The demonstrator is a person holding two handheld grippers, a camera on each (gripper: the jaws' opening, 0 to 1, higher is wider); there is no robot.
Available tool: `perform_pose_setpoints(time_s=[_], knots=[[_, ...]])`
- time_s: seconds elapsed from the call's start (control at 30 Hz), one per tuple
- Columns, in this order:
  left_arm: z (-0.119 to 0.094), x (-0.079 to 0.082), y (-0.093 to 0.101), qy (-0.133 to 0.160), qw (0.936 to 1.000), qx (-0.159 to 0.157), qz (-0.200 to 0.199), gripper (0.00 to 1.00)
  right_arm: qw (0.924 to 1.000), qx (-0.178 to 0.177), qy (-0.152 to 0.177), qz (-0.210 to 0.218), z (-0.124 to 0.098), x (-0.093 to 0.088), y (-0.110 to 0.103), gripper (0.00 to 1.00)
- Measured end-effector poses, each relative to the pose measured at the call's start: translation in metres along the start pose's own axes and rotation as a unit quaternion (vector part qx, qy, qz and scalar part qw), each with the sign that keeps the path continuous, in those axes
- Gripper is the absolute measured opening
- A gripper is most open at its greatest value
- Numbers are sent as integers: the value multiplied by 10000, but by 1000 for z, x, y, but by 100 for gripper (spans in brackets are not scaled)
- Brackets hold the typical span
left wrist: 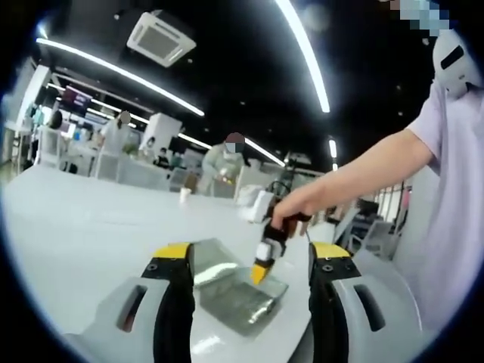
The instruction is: Insert the divider into the dual guide fixture by aligning both edges with the guide slots and pushing it downward to the bottom, including one-sided entry, uneven engagement, binding, and posture correction.
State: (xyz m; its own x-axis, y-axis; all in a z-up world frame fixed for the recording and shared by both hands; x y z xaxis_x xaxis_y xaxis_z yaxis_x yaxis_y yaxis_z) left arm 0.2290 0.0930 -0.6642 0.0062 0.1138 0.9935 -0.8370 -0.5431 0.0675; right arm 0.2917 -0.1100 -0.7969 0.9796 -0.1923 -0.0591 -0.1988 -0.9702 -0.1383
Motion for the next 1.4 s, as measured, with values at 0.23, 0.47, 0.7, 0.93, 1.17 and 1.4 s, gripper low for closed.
perform_pose_setpoints(time_s=[0.23,0.47,0.7,0.93,1.17,1.4], knots=[[-4,1,-2,-7,10000,9,56,60,9998,-178,-1,-33,5,-2,-3,0],[-8,0,-5,-32,9999,99,54,60,9995,-290,-20,-79,11,-2,-2,0],[-7,-3,-6,-57,9999,120,23,60,9996,-291,-44,18,15,-4,-2,0],[-6,-3,-6,-30,9999,119,-13,60,9994,-343,-58,46,17,-7,-3,0],[-4,-5,-6,-59,9999,103,-21,60,9992,-398,-67,58,20,-3,-1,0],[-3,-6,-6,-84,9999,66,-30,60,9991,-378,-137,116,13,-5,-1,0]])
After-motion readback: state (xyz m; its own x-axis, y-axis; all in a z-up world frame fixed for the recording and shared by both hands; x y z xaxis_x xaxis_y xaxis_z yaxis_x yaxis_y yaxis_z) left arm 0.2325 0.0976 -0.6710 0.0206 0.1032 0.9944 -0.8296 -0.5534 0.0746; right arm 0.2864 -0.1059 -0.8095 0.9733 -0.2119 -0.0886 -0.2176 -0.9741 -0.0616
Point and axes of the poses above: the point that each gripper's makers call its tool centre point, and the gripper's own axes: z roughly forward along the fingers, y roughly to its right, x roughly out of its top, the point moved 3 cm from there along -z, roughly backward along the fingers, and after that the axes turned 12 degrees about z, right-handed, at the moved point
